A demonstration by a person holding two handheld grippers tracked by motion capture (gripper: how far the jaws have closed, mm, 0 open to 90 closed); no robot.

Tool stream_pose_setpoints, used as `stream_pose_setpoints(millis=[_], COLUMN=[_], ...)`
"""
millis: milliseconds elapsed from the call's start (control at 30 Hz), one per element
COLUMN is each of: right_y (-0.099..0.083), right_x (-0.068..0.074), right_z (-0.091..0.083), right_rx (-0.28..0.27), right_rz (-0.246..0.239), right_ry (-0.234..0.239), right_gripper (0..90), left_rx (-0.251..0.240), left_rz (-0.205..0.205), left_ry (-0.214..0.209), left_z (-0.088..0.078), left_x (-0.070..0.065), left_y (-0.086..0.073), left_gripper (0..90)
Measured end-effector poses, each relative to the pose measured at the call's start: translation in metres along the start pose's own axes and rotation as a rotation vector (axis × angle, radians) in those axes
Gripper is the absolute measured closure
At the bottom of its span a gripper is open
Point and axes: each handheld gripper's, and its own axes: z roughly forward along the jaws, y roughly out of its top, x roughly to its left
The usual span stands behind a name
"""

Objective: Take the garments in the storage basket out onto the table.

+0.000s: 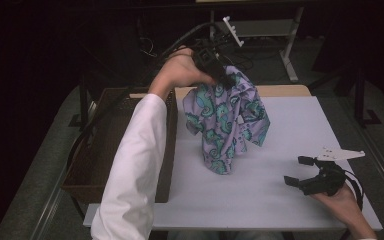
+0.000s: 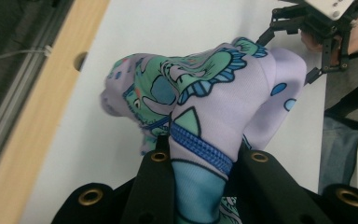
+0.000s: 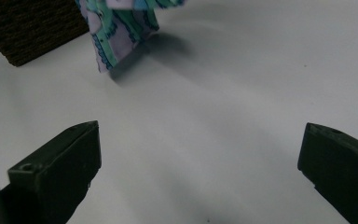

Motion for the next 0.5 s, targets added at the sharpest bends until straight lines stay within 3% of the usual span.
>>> stream_pose_setpoints(millis=[267, 500], right_y=[0.000, 0.000], right_x=[0.000, 0.000], right_z=[0.001, 0.001], right_rx=[-0.005, 0.002], right_rz=[-0.002, 0.000], right_ry=[0.001, 0.004], right_gripper=[0.0, 0.0], left_rx=[-0.018, -0.031], left_rz=[-0.046, -0.077], left_ry=[-0.033, -0.048], left_z=[0.034, 0.052], left_x=[0.012, 0.016], left_y=[-0.030, -0.048], left_gripper=[78.3, 78.1])
